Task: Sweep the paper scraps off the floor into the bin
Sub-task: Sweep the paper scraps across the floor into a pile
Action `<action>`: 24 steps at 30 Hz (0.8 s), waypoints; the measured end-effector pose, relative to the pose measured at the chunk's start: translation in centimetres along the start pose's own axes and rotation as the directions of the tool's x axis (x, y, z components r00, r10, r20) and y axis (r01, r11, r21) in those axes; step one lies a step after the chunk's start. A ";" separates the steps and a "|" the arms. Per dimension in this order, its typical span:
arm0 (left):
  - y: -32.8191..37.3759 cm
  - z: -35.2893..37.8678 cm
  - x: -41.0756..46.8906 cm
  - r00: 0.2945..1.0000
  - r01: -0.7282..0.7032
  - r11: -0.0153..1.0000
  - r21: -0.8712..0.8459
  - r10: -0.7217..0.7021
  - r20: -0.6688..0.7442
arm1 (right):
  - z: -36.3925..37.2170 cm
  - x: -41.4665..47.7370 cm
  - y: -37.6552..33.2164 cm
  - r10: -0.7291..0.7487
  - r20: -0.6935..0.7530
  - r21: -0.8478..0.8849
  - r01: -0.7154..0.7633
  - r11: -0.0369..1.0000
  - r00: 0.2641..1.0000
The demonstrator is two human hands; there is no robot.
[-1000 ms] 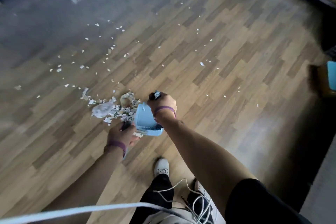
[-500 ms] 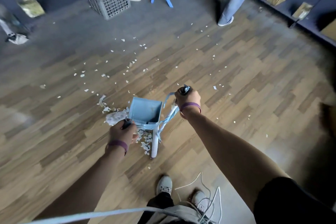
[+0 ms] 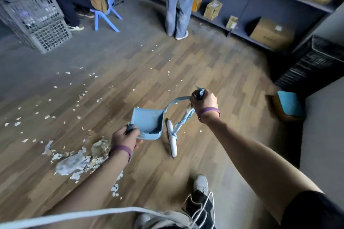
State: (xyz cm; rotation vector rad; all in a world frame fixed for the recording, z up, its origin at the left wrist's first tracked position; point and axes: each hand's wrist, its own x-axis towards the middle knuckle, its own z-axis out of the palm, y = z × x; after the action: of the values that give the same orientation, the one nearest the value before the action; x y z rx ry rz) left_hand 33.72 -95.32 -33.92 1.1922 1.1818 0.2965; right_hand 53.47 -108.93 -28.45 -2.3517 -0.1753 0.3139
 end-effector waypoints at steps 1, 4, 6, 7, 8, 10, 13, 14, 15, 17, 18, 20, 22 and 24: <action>0.3 2.2 0.3 1.000 0.003 1.000 0.005 -0.003 0.018 | -1.6 1.7 1.1 0.000 -0.020 -0.013 0.000 1.000 1.000; 1.1 9.3 1.2 0.998 -0.001 1.000 0.023 -0.001 0.063 | -6.2 7.3 4.9 0.008 -0.066 -0.063 -0.012 0.998 0.998; 1.6 14.6 1.8 0.997 -0.001 0.999 0.037 -0.002 0.080 | -9.1 11.7 7.7 0.026 -0.081 -0.089 -0.033 0.995 0.996; 1.9 17.4 2.2 0.996 0.003 0.999 0.044 -0.006 0.085 | -10.5 13.9 9.0 0.038 -0.079 -0.101 -0.046 0.994 0.996; 2.1 20.2 2.5 0.996 0.010 0.999 0.049 -0.014 0.089 | -11.8 16.2 10.4 0.050 -0.070 -0.118 -0.058 0.991 0.996; 2.5 26.2 3.3 0.994 0.041 0.998 0.049 -0.045 0.095 | -14.5 20.7 13.0 0.075 -0.045 -0.153 -0.081 0.985 0.996; 3.4 33.8 3.9 0.989 0.091 0.993 0.069 -0.099 0.109 | -17.9 26.0 16.6 0.103 -0.008 -0.216 -0.103 0.971 0.995; 3.7 36.4 4.2 0.985 0.109 0.991 0.075 -0.118 0.123 | -19.2 28.1 17.8 0.115 0.001 -0.235 -0.112 0.966 0.993; 4.0 38.7 4.4 0.981 0.129 0.989 0.077 -0.139 0.138 | -20.4 29.9 18.8 0.127 0.009 -0.252 -0.120 0.960 0.992; 4.6 42.3 5.0 0.969 0.166 0.981 0.098 -0.181 0.167 | -22.4 33.0 20.5 0.157 0.016 -0.275 -0.147 0.950 0.987; 4.9 43.8 5.4 0.964 0.180 0.976 0.119 -0.199 0.178 | -23.1 34.3 21.3 0.175 0.017 -0.280 -0.163 0.946 0.985; 5.2 46.1 6.4 0.953 0.203 0.967 0.156 -0.232 0.196 | -24.1 36.5 22.6 0.210 0.029 -0.283 -0.194 0.939 0.977; 5.6 47.7 7.4 0.941 0.233 0.957 0.175 -0.267 0.207 | -24.1 38.2 23.9 0.250 0.050 -0.283 -0.226 0.932 0.967; 5.8 48.7 8.2 0.935 0.249 0.950 0.190 -0.287 0.208 | -23.5 39.1 24.6 0.277 0.073 -0.276 -0.247 0.929 0.958</action>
State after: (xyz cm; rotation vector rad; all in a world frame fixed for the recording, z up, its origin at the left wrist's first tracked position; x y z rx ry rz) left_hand 79.55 -114.13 -38.39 1.1510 1.1596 -0.1470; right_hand 98.39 -133.63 -36.16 -2.6282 0.0514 0.5842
